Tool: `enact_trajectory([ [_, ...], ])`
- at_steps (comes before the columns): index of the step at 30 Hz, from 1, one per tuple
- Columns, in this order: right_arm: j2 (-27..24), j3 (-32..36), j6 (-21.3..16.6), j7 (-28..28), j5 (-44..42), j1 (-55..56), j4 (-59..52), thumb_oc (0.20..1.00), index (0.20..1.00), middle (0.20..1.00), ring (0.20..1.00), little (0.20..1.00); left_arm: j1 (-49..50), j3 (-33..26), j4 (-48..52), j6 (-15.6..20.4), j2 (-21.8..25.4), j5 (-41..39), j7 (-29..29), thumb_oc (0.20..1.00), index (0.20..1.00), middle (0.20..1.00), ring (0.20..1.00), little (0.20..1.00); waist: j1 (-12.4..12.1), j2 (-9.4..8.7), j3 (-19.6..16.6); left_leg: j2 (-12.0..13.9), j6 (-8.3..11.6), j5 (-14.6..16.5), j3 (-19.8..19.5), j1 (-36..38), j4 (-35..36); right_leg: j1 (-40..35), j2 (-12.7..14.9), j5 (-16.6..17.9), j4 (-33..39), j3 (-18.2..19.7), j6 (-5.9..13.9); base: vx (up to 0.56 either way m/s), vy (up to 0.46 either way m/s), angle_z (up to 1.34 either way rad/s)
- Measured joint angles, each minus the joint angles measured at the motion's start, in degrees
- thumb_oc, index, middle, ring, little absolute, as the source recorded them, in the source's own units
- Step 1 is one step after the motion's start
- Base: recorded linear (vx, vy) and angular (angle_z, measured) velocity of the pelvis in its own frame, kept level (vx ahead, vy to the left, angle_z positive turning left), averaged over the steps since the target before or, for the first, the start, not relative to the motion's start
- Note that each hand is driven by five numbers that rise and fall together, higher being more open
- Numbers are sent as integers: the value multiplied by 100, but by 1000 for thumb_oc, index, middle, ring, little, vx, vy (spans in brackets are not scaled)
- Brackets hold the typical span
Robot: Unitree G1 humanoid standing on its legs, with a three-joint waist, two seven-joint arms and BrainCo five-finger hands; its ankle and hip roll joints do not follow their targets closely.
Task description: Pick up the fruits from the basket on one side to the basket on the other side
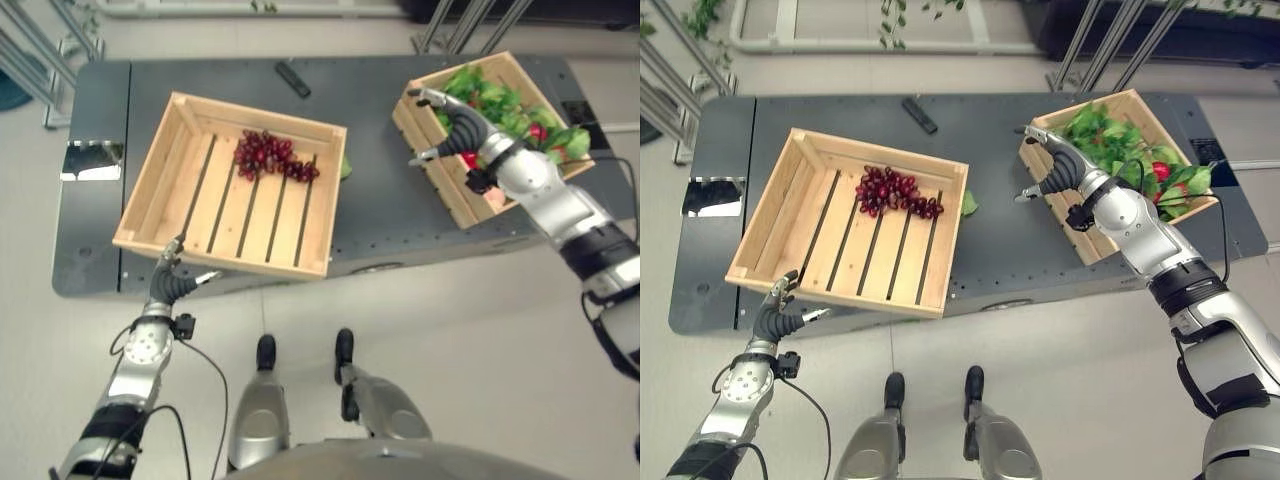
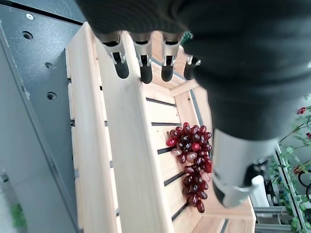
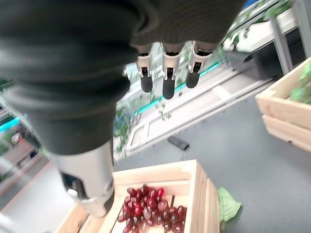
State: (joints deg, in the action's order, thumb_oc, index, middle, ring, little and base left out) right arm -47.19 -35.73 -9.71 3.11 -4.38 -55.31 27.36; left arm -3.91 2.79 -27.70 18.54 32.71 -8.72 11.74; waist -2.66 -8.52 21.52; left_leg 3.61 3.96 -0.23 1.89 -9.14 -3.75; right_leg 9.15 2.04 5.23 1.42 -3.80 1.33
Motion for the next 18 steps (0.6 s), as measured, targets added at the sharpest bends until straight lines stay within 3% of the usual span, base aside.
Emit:
enact_trajectory([
  [4,115,-76,6,-47,43,-301,24,1000,1000,1000,1000,1000,-209,-159,187,-5,103,-4,118,1000,1000,1000,1000,1000,-115,-101,236,32,35,32,-71,-197,-181,151,-35,5,-103,-17,-8,-6,-14,3],
  [10,983,-348,118,-227,44,-1057,693,1000,1000,1000,1000,1000,-621,-180,179,157,194,-103,353,1000,1000,1000,1000,1000,-293,-283,448,126,117,141,-215,-655,-664,462,-126,4,-332,-44,-12,-9,-8,2],
  [18,1745,-813,119,-342,43,-1526,673,1000,1000,1000,1000,1000,-923,-169,73,207,209,-108,493,1000,1000,1000,1000,1000,-320,-419,511,145,130,148,-261,-877,-888,559,-140,47,-351,-76,-71,-16,-5,2],
])
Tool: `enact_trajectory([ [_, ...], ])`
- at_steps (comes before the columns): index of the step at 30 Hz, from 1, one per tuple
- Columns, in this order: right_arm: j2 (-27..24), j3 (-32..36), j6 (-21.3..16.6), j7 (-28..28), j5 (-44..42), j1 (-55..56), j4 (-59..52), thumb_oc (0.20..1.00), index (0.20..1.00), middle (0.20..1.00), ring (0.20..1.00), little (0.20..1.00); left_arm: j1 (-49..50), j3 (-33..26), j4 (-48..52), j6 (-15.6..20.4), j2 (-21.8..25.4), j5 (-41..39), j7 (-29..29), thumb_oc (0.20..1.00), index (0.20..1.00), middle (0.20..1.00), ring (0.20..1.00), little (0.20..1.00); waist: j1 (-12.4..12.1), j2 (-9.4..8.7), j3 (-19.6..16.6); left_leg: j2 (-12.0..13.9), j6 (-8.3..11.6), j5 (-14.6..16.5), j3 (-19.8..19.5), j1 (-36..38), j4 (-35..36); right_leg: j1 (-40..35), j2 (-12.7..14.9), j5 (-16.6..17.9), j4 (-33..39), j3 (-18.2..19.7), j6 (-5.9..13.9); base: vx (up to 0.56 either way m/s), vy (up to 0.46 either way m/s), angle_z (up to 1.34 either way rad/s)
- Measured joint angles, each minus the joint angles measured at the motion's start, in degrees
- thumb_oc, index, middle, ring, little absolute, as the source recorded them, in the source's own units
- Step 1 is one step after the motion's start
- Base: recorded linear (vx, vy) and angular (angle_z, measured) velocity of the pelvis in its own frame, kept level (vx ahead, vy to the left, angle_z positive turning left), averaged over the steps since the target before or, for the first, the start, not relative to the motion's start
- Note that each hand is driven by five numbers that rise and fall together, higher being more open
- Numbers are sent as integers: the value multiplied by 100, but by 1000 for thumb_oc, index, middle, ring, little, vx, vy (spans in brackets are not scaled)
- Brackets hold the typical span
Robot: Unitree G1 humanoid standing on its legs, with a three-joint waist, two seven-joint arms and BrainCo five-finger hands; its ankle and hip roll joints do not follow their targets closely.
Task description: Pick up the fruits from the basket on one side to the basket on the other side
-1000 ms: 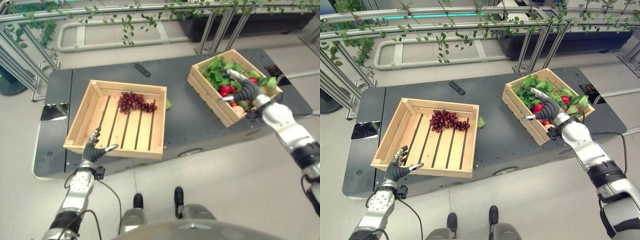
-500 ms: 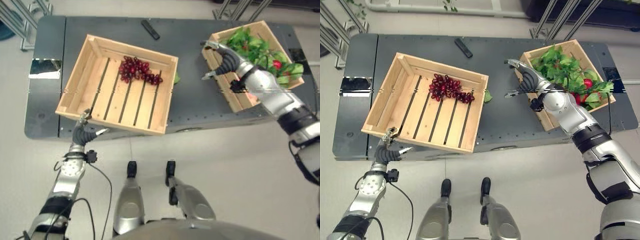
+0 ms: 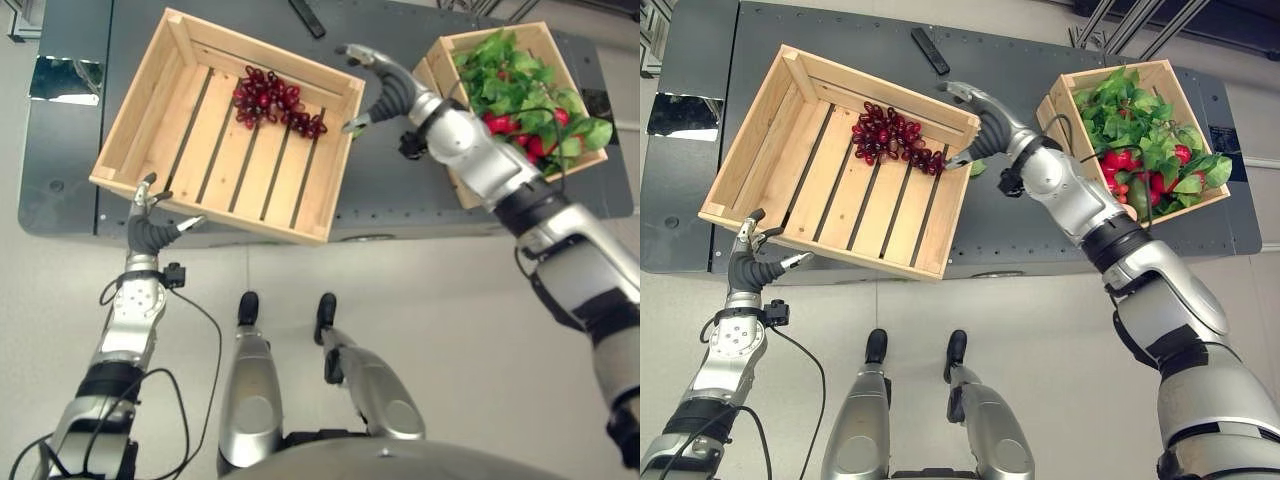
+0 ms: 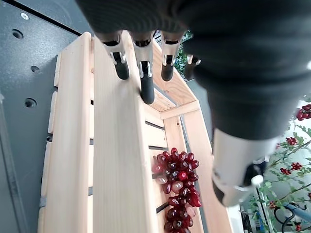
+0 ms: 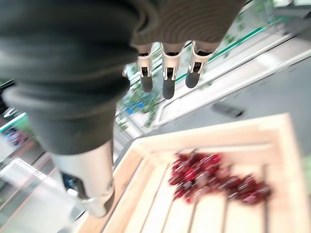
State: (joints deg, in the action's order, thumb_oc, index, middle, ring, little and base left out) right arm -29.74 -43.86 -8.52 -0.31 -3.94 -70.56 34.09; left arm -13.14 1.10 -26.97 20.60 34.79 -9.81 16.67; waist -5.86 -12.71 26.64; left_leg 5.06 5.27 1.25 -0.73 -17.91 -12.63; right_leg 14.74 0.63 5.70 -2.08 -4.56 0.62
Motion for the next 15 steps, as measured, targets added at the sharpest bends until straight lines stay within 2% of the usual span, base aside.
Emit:
enact_trajectory([
  [3,178,-152,4,-9,-1,-128,57,1000,1000,1000,1000,1000,-83,-6,19,47,13,-2,78,1000,1000,1000,1000,1000,-43,-75,17,17,9,6,-5,-91,-69,70,-17,18,-9,-1,-13,-2,-8,0],
  [8,444,-253,4,-32,1,-307,131,1000,1000,1000,1000,1000,-115,-9,51,88,20,-4,152,1000,1000,1000,1000,1000,-123,-114,19,81,64,46,-58,-176,-150,107,-86,24,0,-18,-22,3,-13,-1],
  [9,479,-363,4,-39,1,-429,189,1000,1000,1000,1000,1000,-165,-4,53,135,19,-4,179,1000,1000,1000,1000,1000,-135,-117,17,92,77,55,-105,-257,-199,151,-108,67,1,-46,-82,20,-18,7],
  [15,916,-587,7,-113,55,-673,501,1000,1000,1000,1000,1000,-241,49,54,142,23,-17,202,1000,1000,1000,1000,1000,-204,-165,-17,128,112,79,-165,-340,-250,168,-148,54,22,-103,-66,7,-9,2],
])
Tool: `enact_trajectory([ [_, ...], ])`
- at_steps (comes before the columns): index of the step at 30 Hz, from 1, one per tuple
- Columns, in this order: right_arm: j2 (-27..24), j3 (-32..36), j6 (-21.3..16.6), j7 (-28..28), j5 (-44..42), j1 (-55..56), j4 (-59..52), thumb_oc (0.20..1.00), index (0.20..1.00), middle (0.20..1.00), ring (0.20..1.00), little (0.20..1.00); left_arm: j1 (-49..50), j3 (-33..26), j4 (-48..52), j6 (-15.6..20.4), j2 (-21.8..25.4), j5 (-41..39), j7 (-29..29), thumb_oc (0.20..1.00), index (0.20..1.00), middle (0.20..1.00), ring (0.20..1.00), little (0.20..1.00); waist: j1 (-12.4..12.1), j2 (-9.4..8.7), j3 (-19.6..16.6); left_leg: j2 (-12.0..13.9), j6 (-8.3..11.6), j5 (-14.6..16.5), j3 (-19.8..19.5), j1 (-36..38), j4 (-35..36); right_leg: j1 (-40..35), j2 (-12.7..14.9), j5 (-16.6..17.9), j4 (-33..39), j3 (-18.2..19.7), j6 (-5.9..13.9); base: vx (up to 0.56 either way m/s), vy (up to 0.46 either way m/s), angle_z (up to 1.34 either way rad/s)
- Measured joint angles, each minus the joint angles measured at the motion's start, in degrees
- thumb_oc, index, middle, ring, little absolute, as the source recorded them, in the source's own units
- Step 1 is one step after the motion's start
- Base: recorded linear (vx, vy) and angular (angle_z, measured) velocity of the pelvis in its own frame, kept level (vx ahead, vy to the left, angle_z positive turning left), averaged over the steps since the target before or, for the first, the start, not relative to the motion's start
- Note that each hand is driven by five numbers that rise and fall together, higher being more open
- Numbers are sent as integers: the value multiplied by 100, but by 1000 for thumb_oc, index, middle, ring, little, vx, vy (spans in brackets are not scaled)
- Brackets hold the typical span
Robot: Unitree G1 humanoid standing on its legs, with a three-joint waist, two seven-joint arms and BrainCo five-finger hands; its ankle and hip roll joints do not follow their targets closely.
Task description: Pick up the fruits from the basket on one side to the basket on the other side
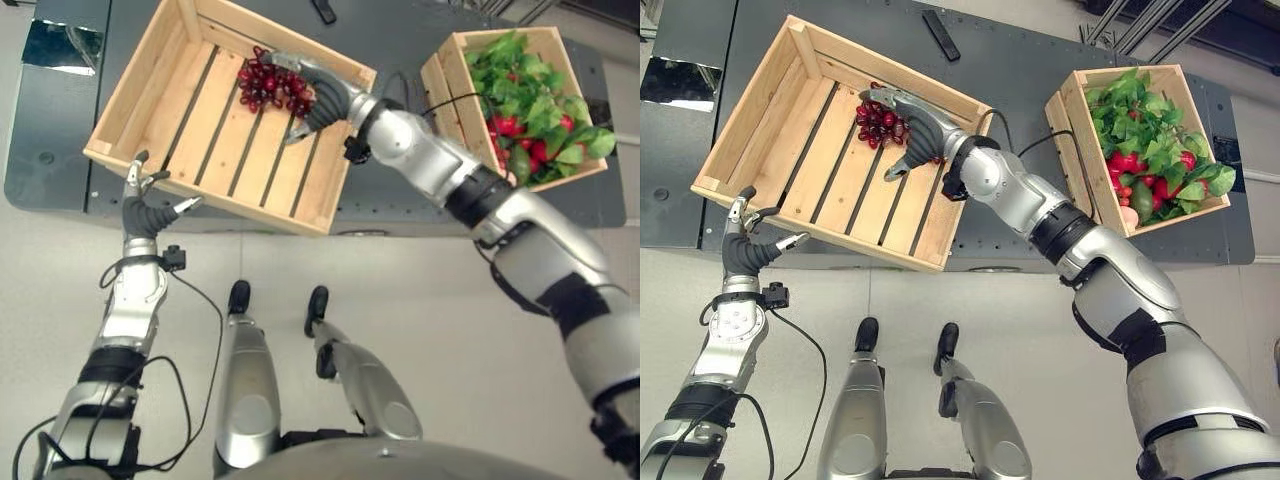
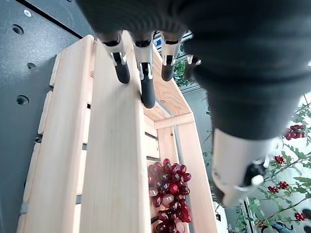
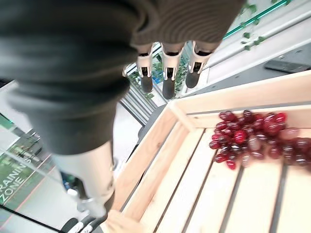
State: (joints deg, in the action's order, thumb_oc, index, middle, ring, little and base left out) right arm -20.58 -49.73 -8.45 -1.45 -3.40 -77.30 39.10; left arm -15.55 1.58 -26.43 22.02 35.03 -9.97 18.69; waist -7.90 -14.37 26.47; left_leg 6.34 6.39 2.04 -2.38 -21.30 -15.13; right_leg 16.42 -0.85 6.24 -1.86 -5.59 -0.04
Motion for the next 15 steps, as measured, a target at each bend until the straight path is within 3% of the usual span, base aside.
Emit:
enact_trajectory([
  [10,15,-107,5,-105,304,-186,419,1000,1000,1000,1000,1000,-130,243,412,72,154,0,7,1000,1000,1000,1000,1000,-103,-19,-13,-38,4,5,-233,-531,-208,342,0,31,-12,-153,-45,6,-3,10],
  [15,-100,-466,120,-300,1134,-536,1441,1000,1000,1000,1000,1000,-156,293,574,160,159,22,51,1000,1000,1000,1000,1000,-104,4,3,-62,0,1,-290,-781,-281,564,21,12,-75,-202,-22,-5,12,4],
])
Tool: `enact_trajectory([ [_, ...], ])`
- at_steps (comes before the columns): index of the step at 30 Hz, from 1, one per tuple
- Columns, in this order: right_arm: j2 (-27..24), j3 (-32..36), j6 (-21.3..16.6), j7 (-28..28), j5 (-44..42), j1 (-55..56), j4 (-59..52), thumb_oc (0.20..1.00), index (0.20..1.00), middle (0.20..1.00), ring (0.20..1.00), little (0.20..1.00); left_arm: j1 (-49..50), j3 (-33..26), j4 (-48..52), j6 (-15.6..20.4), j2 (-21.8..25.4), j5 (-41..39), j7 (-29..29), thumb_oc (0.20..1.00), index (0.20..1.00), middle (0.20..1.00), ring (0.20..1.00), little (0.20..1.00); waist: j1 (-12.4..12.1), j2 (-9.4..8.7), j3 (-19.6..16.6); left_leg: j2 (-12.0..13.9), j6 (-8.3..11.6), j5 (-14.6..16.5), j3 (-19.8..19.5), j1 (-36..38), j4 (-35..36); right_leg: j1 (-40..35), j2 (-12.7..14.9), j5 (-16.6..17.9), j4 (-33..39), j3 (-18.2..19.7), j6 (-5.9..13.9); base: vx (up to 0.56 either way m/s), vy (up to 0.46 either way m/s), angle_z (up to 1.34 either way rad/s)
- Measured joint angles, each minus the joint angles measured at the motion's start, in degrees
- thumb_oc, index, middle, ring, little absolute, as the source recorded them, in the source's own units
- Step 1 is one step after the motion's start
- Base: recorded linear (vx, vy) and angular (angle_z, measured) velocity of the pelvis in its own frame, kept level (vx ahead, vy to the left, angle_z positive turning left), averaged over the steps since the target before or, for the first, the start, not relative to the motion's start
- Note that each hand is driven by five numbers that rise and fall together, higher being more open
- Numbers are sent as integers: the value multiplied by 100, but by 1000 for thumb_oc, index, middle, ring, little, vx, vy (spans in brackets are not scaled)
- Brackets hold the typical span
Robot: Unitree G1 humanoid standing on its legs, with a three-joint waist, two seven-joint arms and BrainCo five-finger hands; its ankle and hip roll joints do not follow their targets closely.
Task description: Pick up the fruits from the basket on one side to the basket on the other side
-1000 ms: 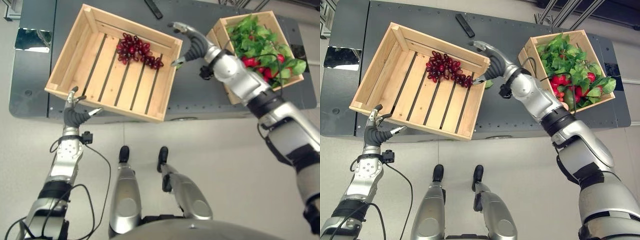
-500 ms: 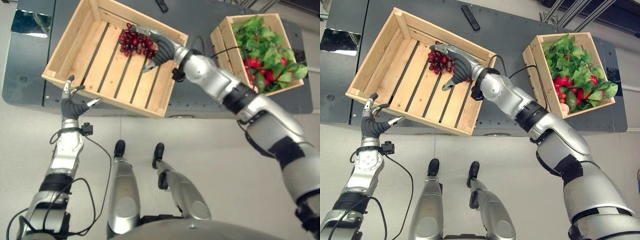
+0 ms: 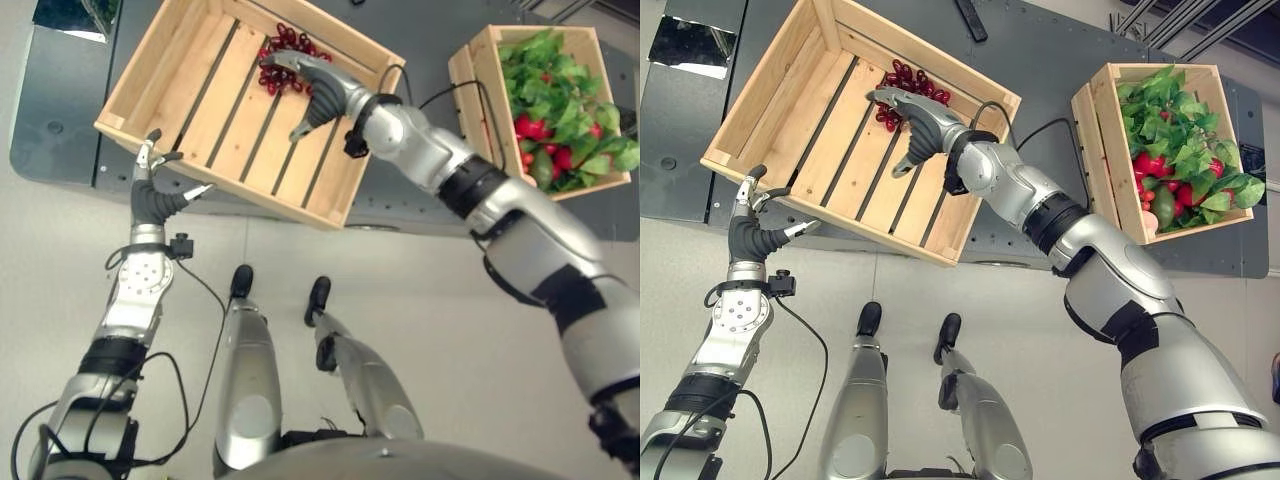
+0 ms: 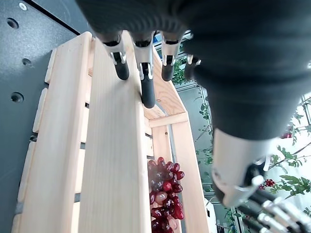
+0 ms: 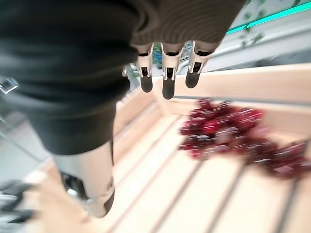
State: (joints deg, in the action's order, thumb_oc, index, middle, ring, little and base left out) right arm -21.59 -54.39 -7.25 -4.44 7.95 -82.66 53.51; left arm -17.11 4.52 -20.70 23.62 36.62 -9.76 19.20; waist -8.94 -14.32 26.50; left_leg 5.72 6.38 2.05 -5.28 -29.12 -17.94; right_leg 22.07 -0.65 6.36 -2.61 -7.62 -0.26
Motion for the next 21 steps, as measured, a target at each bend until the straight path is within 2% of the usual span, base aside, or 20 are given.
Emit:
enact_trajectory([
  [5,-50,-79,229,-108,673,-124,677,1000,1000,1000,1000,1000,-73,48,177,74,-14,23,60,1000,1000,1000,1000,1000,4,80,57,-43,-17,-15,-116,-265,-83,210,19,-6,-72,-93,-9,-10,13,9],
  [12,35,-259,485,-255,1277,-415,1546,1000,1000,1000,1000,1000,-256,191,382,140,-128,39,124,1000,1000,1000,1000,1000,-5,362,212,-150,-67,-62,-244,-569,-130,465,104,-7,-161,-215,-41,-10,7,9],
  [21,-198,-253,571,-376,1503,-482,1678,1000,1000,1000,1000,1000,-413,428,645,202,-126,213,107,1000,1000,1000,1000,1000,-136,429,210,-229,-70,-99,-419,-905,-173,782,161,-99,-333,-362,-32,2,1,9],
])
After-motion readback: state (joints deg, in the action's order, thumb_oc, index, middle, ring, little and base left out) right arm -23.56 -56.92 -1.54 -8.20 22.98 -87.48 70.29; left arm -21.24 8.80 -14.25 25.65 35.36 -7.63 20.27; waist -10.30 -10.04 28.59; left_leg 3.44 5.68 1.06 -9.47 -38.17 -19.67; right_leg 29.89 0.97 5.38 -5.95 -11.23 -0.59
